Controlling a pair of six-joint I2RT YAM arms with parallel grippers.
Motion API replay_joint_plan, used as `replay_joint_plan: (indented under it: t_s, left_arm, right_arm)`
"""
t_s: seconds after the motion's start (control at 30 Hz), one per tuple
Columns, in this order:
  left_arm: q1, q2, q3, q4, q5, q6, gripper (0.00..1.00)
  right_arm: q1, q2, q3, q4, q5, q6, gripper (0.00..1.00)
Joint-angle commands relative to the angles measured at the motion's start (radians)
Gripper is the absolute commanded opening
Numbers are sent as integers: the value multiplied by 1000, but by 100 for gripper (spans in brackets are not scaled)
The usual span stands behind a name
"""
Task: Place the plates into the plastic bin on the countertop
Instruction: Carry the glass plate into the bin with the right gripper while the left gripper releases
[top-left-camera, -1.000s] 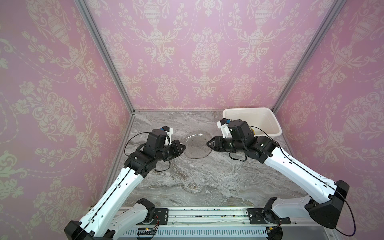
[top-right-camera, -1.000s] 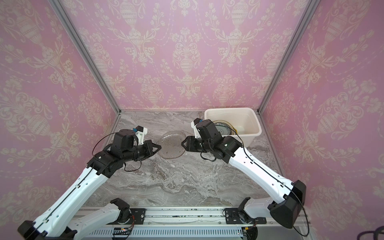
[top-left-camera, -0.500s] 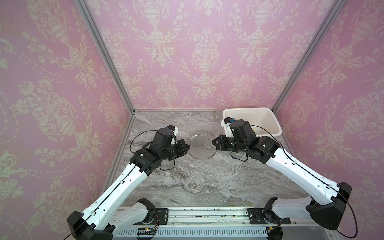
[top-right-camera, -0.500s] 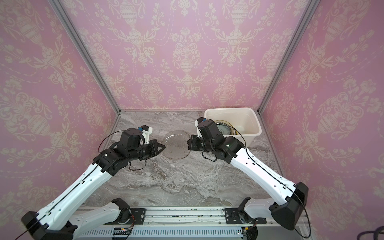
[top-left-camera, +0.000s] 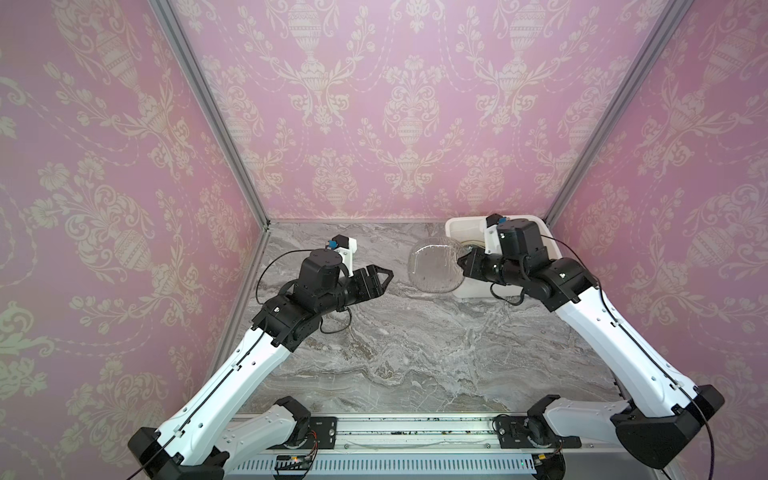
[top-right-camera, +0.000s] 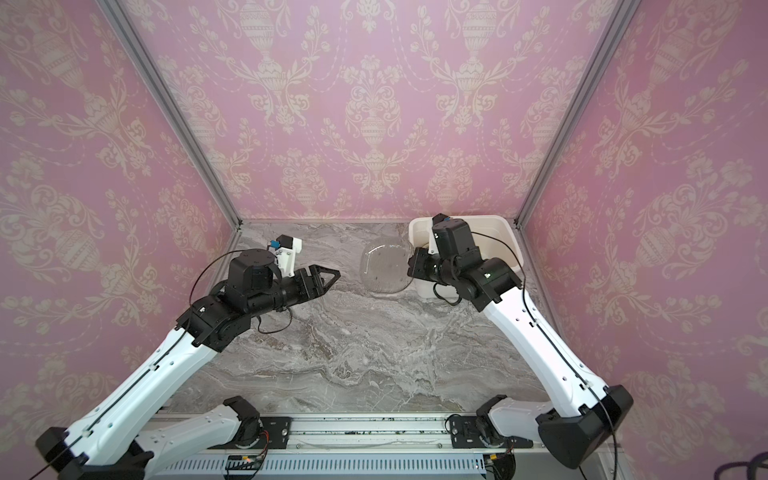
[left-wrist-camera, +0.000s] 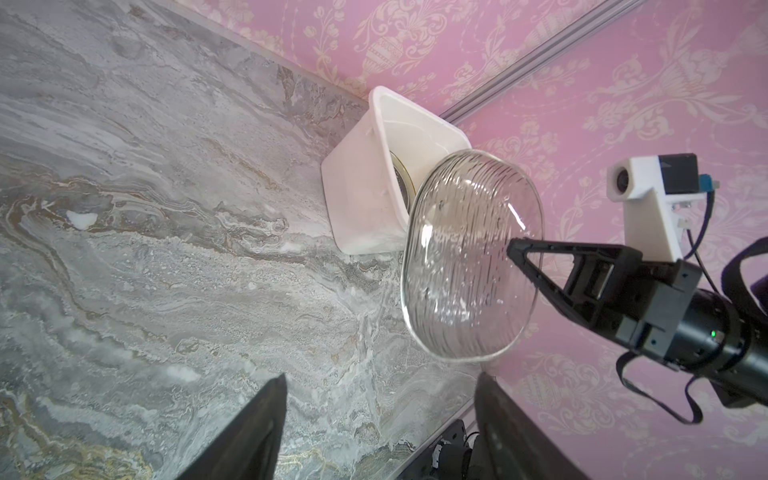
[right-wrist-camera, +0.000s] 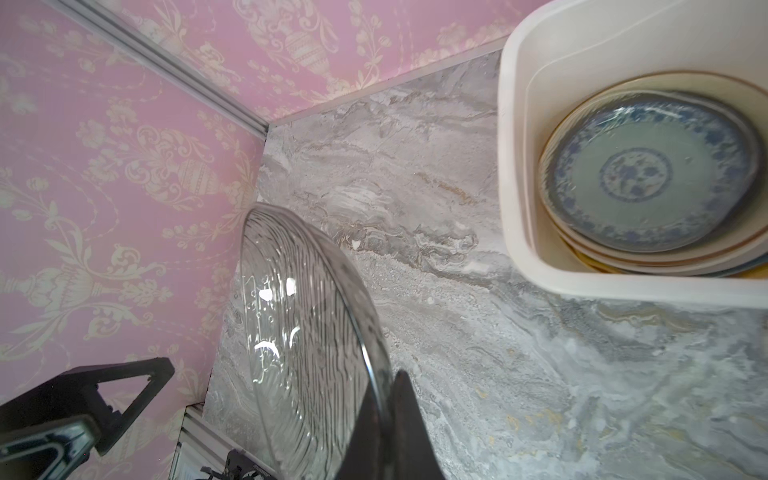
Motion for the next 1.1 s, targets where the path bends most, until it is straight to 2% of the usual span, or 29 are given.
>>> replay_joint_plan:
  t_s: [0.0, 0.1, 0.23, 0.43, 0.57, 1.07]
  left_arm:
    - [-7, 1, 46, 33, 22, 74, 80]
    - [-7, 25, 58, 40, 35, 93, 86]
    - [-6, 82, 97, 61, 62, 100, 89]
    - [-23, 237, 280, -29, 110, 192, 90]
    - [-33, 313, 361, -83, 105, 254, 91]
    - [-34, 444, 343, -16, 130, 237, 91]
  right_arm:
    - [-119, 17, 104, -62, -48, -116, 0]
    - [-244, 44, 133, -73, -92, -148, 0]
    - [-392, 87, 134, -69, -129, -147, 0]
    - [-512, 189, 152, -52, -138, -183, 0]
    - [-525, 277, 182, -78, -112, -225, 0]
    - [-524, 479, 183, -46, -107, -304, 0]
